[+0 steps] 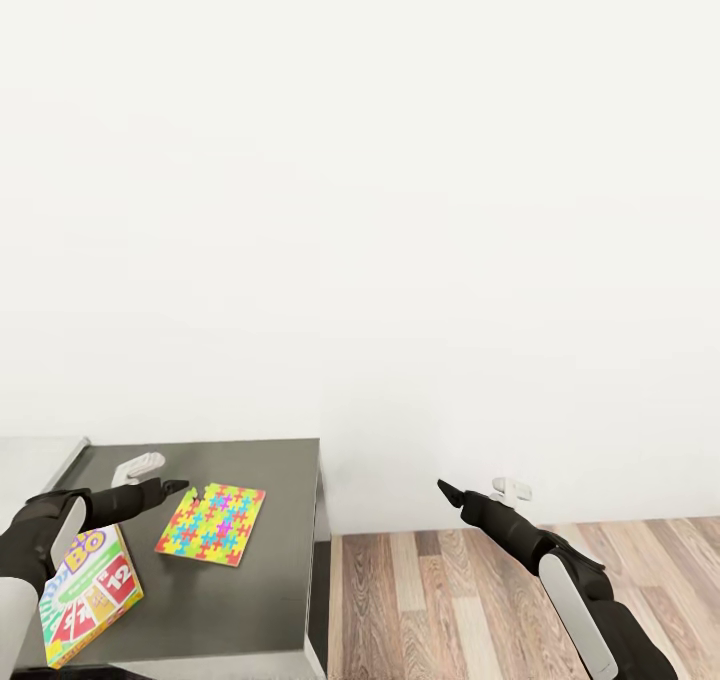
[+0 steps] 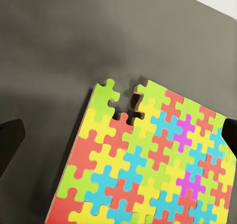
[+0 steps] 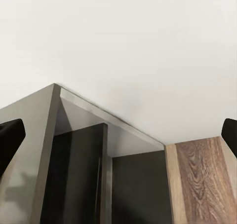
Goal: Put all the toys in the child's room - the three board games (two on the bed and one on the table), the two jigsaw puzzles on the table, and the tennis ball on the table - inside the toy box on the table in the child's room.
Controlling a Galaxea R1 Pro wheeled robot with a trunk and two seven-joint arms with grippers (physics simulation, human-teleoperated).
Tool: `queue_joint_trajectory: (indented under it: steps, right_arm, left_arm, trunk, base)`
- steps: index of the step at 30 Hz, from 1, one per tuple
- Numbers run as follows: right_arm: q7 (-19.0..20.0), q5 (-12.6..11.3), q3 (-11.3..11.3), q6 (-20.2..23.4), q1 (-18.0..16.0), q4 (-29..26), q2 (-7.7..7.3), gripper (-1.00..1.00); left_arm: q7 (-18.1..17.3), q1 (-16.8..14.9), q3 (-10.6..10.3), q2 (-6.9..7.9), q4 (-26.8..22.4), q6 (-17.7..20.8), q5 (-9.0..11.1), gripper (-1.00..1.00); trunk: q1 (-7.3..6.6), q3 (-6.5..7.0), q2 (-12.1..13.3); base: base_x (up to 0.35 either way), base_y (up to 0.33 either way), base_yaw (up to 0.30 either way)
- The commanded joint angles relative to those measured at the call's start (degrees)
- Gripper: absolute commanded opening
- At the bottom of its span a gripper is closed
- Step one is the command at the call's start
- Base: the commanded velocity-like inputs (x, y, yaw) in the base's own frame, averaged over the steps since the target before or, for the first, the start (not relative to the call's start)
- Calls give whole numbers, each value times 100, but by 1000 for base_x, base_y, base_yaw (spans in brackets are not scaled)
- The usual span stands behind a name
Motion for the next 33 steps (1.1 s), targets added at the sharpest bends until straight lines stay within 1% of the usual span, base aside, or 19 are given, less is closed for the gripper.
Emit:
queue_joint_trajectory:
  steps: [1, 33]
  right_arm:
    - [-3, -30, 3, 24, -4, -5, -2, 100]
    - [1, -30, 3, 11, -2, -5, -5, 100]
  left_arm:
    - [-6, -5, 15, 0, -3, 49, 33, 100]
    - [-25, -5, 19, 13, -3, 41, 33, 100]
  trunk:
    - [3, -21, -12]
    - [3, -323, -12]
  base:
    - [0, 0, 0]
    - [0, 0, 0]
